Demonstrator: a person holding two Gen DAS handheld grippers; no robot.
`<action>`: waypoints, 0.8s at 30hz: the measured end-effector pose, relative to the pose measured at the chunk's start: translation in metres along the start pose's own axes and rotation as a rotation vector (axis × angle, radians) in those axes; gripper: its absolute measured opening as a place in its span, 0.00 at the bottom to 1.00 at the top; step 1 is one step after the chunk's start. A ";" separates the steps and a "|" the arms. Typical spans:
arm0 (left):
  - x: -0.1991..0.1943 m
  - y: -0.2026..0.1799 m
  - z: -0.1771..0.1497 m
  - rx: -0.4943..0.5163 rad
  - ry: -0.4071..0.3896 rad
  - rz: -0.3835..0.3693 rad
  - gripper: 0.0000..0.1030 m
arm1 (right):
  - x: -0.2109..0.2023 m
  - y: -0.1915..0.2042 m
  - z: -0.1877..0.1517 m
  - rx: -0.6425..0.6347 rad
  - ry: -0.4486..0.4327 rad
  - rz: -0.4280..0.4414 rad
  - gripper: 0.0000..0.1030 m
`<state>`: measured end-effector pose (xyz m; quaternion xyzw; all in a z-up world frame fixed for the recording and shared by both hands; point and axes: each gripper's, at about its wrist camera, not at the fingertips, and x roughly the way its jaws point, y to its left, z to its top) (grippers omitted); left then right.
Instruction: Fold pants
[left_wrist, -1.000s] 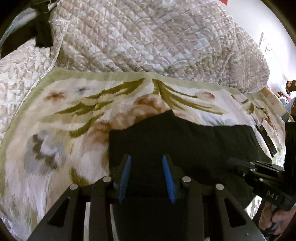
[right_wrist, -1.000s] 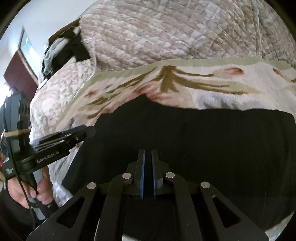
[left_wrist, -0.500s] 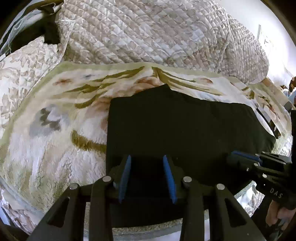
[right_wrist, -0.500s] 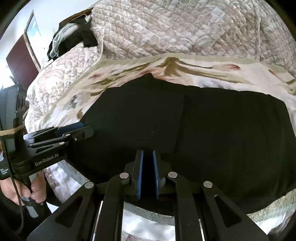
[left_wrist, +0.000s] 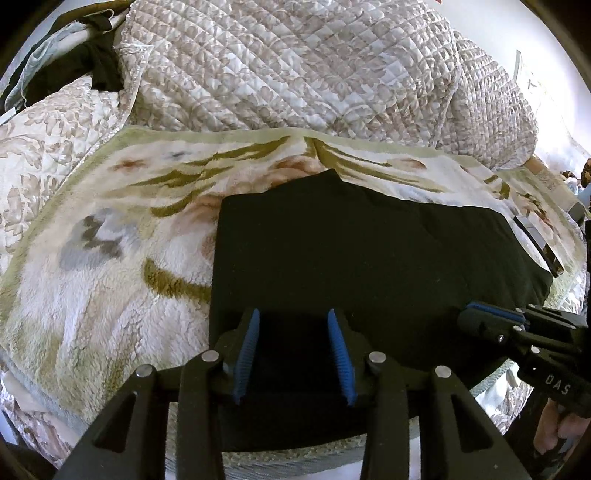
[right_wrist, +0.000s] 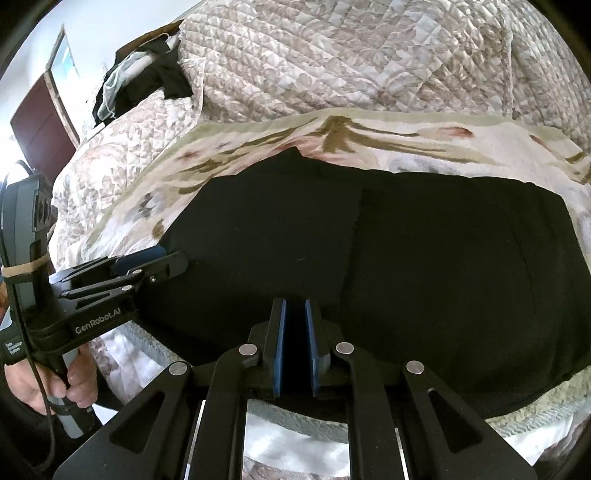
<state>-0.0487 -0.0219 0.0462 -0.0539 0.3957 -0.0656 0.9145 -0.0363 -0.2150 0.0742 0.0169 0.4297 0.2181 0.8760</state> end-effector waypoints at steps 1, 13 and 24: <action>0.000 -0.001 0.000 0.002 0.001 0.004 0.41 | -0.001 -0.002 0.000 0.003 -0.002 -0.011 0.10; -0.007 -0.017 0.001 0.028 -0.019 -0.053 0.42 | -0.024 -0.046 -0.005 0.097 -0.035 -0.109 0.10; -0.003 -0.043 -0.003 0.090 0.002 -0.144 0.49 | -0.063 -0.110 -0.018 0.230 -0.081 -0.235 0.22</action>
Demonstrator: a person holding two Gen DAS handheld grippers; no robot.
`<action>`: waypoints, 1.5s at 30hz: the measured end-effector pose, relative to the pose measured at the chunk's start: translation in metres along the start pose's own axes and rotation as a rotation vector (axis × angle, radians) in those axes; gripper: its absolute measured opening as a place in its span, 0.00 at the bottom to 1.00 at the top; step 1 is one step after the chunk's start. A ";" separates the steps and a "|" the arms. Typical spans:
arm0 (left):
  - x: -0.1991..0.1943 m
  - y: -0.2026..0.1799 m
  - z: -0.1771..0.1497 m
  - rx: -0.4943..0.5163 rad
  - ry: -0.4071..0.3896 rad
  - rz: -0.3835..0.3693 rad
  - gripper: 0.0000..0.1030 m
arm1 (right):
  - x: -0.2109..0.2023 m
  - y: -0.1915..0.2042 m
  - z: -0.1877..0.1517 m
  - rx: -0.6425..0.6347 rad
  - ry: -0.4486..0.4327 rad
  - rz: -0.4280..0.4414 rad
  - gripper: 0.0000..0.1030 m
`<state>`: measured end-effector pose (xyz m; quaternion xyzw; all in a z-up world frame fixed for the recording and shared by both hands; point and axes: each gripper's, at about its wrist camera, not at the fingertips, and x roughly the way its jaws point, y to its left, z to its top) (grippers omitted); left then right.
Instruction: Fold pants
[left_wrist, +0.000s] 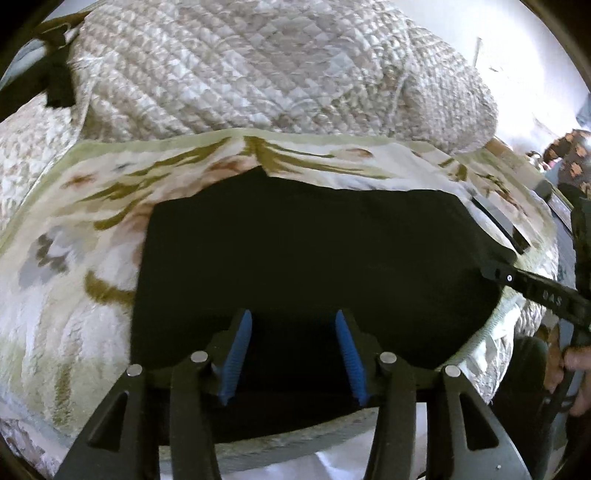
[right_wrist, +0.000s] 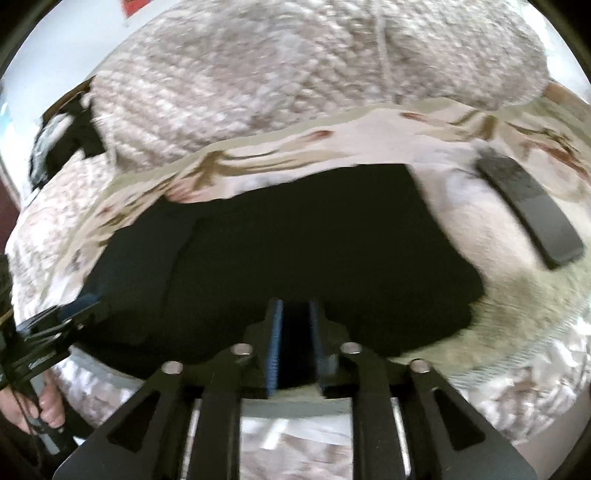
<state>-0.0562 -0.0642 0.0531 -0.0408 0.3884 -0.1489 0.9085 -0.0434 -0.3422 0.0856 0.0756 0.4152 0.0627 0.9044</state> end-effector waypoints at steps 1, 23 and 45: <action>0.000 -0.002 0.000 0.005 -0.001 -0.013 0.49 | -0.002 -0.007 -0.001 0.017 -0.001 -0.009 0.23; -0.006 0.014 0.004 -0.059 -0.040 0.000 0.49 | -0.003 -0.076 -0.007 0.389 -0.031 0.090 0.59; -0.018 0.051 0.010 -0.172 -0.054 0.123 0.49 | -0.023 -0.002 0.069 0.194 -0.103 0.116 0.22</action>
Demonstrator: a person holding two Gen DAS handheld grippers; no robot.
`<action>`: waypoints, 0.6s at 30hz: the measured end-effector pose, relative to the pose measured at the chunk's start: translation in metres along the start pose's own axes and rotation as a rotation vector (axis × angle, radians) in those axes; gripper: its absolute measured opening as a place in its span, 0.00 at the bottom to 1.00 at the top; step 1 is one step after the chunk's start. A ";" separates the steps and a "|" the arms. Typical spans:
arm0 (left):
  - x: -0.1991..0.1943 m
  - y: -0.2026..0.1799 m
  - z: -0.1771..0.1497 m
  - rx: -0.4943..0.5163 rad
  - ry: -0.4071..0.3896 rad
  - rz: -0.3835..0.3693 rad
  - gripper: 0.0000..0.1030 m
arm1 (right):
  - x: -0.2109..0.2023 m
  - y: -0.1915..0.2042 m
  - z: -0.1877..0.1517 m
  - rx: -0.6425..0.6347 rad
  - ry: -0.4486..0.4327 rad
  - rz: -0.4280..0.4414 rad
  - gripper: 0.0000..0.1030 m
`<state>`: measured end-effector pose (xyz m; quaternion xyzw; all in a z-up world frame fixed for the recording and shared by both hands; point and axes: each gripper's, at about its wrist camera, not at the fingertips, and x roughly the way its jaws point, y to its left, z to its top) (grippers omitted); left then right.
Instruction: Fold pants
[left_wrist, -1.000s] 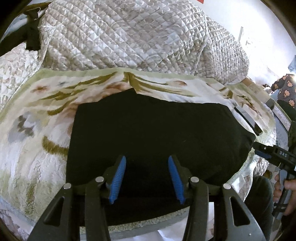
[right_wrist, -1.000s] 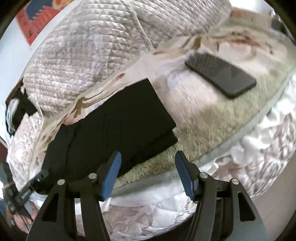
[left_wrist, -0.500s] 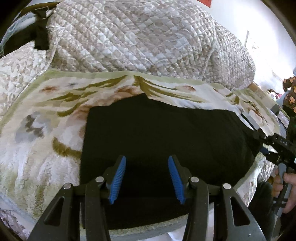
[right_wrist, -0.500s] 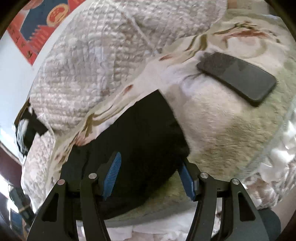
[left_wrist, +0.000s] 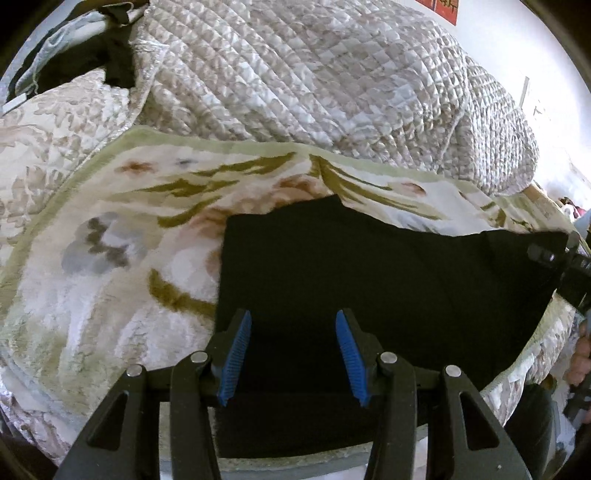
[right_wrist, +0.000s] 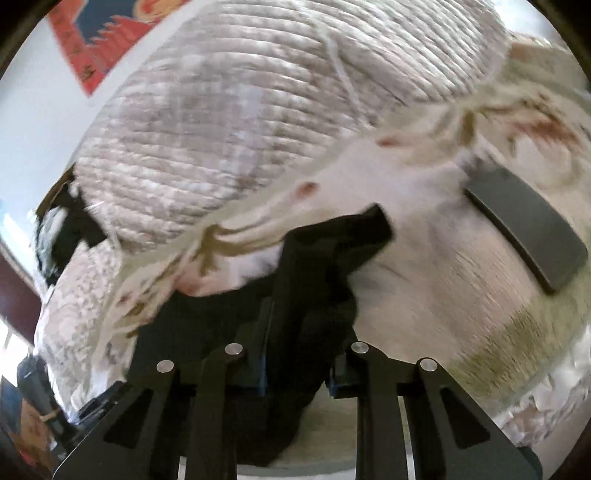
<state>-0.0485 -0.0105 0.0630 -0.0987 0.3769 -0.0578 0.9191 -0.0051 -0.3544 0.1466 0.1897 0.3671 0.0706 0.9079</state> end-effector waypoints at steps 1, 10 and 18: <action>-0.001 0.002 0.000 -0.006 -0.003 0.004 0.49 | -0.001 0.013 0.003 -0.029 -0.005 0.018 0.21; -0.008 0.029 0.002 -0.065 -0.024 0.058 0.49 | 0.023 0.135 -0.016 -0.295 0.048 0.228 0.21; -0.015 0.067 -0.002 -0.152 -0.026 0.111 0.49 | 0.103 0.179 -0.101 -0.460 0.294 0.271 0.21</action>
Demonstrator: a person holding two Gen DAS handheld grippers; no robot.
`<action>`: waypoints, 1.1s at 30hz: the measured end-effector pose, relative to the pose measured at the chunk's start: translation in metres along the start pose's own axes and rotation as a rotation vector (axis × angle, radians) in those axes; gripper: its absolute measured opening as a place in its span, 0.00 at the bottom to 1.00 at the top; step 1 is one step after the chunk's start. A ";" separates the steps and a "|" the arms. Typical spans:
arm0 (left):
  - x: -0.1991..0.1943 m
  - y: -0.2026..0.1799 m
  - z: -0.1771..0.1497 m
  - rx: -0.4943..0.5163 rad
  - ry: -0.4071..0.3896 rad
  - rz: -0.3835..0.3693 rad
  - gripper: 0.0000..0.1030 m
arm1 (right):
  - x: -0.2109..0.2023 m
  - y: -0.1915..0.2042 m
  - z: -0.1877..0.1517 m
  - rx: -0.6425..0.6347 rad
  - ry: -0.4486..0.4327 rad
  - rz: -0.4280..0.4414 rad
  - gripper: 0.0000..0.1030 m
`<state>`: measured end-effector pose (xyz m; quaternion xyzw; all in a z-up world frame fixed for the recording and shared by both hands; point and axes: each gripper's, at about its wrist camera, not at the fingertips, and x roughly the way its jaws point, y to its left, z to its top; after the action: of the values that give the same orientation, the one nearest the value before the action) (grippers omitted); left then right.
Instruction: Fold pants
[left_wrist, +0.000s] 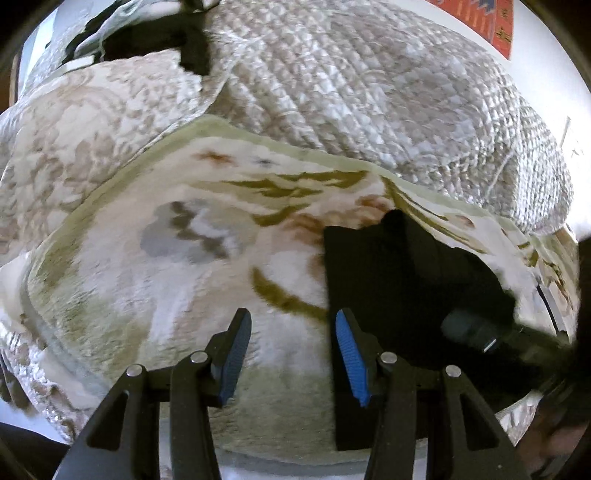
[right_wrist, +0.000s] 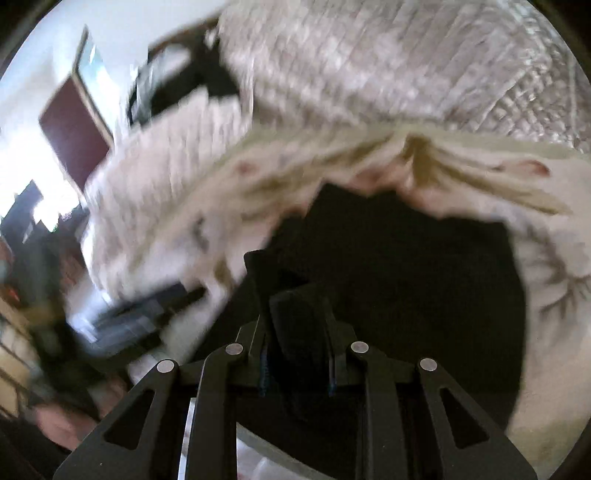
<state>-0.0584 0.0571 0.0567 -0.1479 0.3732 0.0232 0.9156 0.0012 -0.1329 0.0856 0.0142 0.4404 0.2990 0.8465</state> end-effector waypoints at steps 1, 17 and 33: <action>0.000 0.003 0.000 -0.007 0.000 0.001 0.49 | 0.003 0.000 -0.003 -0.005 -0.002 -0.001 0.21; -0.008 0.026 0.005 -0.081 -0.029 0.015 0.49 | 0.018 0.042 -0.010 -0.091 0.008 -0.042 0.22; -0.010 0.025 0.006 -0.083 -0.043 0.019 0.49 | 0.012 0.051 -0.022 -0.153 -0.041 -0.017 0.40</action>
<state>-0.0653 0.0833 0.0614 -0.1815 0.3537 0.0506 0.9162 -0.0354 -0.0898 0.0777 -0.0482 0.3991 0.3244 0.8563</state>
